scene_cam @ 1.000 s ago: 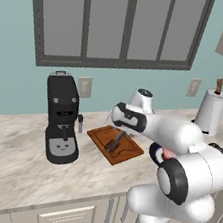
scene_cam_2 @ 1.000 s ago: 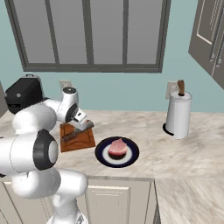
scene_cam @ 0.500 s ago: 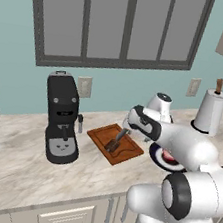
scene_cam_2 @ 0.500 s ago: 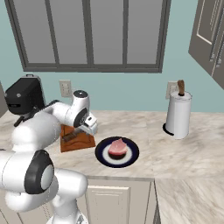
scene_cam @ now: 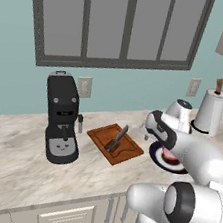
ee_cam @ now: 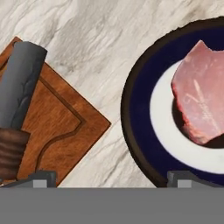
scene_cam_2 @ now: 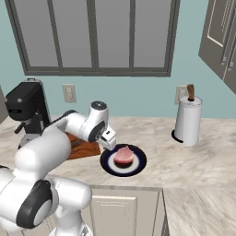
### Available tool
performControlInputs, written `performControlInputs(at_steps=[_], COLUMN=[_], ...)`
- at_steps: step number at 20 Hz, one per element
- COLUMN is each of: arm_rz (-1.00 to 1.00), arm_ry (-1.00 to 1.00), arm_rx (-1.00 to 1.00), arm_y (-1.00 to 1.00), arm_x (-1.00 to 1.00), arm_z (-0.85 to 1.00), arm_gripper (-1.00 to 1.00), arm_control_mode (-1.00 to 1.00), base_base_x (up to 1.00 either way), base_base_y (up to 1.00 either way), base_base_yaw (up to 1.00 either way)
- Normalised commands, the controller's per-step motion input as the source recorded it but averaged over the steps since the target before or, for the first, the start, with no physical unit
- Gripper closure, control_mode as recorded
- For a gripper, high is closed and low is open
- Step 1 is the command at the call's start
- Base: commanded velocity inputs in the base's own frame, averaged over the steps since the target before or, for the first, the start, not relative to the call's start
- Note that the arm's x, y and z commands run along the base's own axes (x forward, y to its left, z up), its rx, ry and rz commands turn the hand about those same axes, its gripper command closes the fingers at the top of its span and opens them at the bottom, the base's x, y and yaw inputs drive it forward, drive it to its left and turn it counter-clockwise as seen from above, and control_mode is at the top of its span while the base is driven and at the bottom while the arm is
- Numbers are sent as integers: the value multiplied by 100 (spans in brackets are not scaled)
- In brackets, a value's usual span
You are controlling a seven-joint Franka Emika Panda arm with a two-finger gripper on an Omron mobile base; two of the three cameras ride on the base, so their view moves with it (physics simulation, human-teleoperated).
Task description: Pick up the knife from the drawer and place it on the cutting board. Then place the meat from the plate to the cutting board.
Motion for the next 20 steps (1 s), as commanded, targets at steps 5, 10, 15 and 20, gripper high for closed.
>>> performControlInputs(at_steps=[5,10,15,20], arm_rz=[-5,-6,-5,-3], arm_ry=[2,5,7,9], arm_rx=[0,0,0,0], arm_y=[-55,-41,-36,-25], arm_x=[-15,-1,0,4], arm_z=[0,0,-10,-22], arm_gripper=[-100,-100,-100,-100], arm_control_mode=[-100,-100,-100,-100], base_base_x=[0,0,0,0], base_base_y=[0,0,0,0], base_base_yaw=[0,0,0,0])
